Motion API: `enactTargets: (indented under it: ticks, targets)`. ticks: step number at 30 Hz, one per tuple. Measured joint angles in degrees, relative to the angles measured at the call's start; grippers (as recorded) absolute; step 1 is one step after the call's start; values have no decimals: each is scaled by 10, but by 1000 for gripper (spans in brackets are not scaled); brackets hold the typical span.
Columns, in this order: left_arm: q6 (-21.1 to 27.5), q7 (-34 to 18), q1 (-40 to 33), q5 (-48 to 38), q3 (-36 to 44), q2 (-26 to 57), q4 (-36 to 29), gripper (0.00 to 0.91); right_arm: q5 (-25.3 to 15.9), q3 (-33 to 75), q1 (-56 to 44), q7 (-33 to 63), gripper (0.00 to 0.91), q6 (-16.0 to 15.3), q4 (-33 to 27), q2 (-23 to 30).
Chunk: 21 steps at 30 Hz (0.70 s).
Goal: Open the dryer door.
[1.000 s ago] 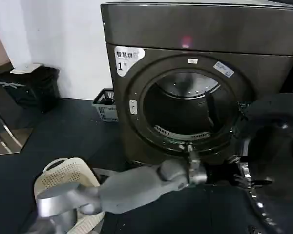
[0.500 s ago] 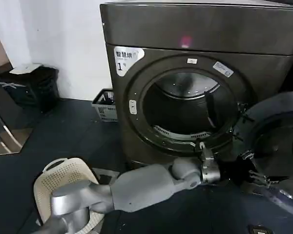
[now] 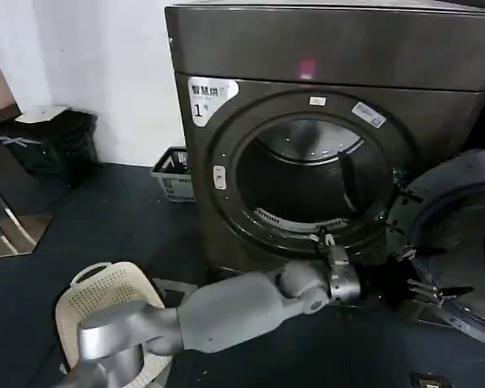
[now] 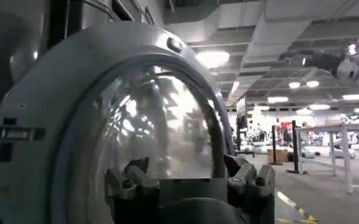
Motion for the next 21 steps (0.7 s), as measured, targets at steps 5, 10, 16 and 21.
enactTargets:
  ticks: [5,10,16,21]
  targets:
    - [-28,-5,6,10,-2,42,-32,907,-9,-6,5,1,907,6,0,0]
    - [-52,-19,15,-8,-6,95,-67,907,-15,-14,12,5,907,9,3,-2]
    - [-56,-45,25,16,-17,157,-111,907,-25,-15,16,5,907,8,6,-6]
    - [-63,-46,27,19,-25,218,-151,907,-41,-11,18,5,907,13,6,-11]
